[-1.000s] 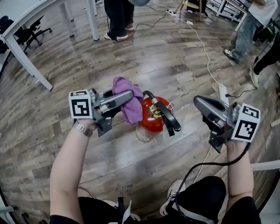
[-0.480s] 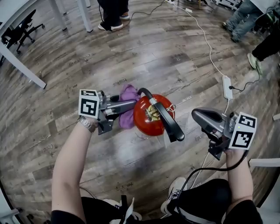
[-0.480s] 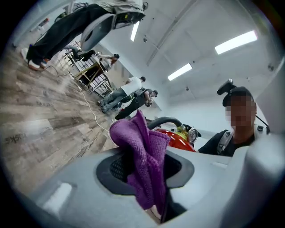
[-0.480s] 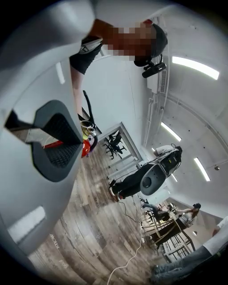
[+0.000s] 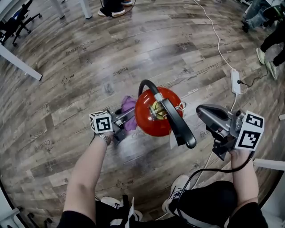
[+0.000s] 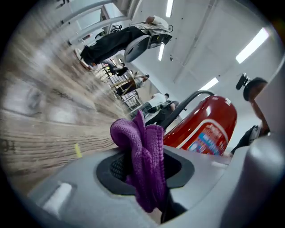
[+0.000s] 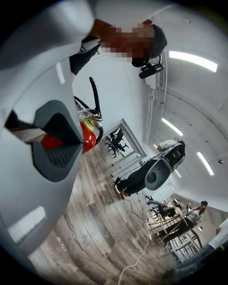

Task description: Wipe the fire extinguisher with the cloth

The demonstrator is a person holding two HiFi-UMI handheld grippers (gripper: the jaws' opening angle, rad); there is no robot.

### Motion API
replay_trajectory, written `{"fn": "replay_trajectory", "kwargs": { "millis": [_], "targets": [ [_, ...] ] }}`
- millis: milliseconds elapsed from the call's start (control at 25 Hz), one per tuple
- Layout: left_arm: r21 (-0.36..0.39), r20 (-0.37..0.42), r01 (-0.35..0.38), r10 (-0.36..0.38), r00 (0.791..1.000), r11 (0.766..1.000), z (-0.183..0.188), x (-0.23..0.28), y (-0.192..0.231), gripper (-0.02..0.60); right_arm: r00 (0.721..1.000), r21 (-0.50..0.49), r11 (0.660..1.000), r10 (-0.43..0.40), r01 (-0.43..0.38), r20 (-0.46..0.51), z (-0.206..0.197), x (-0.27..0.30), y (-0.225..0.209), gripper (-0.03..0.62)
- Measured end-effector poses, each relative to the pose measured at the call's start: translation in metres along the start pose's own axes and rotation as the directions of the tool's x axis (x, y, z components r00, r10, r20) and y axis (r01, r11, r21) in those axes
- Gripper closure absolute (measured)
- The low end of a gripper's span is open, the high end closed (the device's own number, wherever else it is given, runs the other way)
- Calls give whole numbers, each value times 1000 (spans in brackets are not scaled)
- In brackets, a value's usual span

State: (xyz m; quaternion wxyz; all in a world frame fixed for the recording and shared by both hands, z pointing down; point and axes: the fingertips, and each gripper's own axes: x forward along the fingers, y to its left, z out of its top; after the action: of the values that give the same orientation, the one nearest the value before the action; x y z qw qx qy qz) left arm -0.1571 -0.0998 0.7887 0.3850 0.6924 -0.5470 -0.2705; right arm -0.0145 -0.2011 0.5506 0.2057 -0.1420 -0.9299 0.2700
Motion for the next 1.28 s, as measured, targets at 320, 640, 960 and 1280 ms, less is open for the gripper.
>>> {"fn": "replay_trajectory", "kwargs": {
  "millis": [320, 640, 960, 1280],
  "targets": [
    [-81, -42, -413, 411, 911, 907, -91, -25, 102, 465, 999, 19, 999, -44, 44, -9, -4, -1, -9, 589],
    [-231, 66, -338, 361, 930, 912, -81, -26, 80, 462, 997, 23, 997, -78, 78, 5, -2, -7, -7, 589],
    [-287, 227, -133, 202, 953, 949, -17, -44, -29, 462, 990, -5, 992, -122, 123, 72, 13, -5, 10, 589],
    [-330, 649, 274, 7, 760, 903, 78, -71, -217, 462, 959, 57, 984, -177, 168, 220, 39, -4, 3, 589]
  ]
}}
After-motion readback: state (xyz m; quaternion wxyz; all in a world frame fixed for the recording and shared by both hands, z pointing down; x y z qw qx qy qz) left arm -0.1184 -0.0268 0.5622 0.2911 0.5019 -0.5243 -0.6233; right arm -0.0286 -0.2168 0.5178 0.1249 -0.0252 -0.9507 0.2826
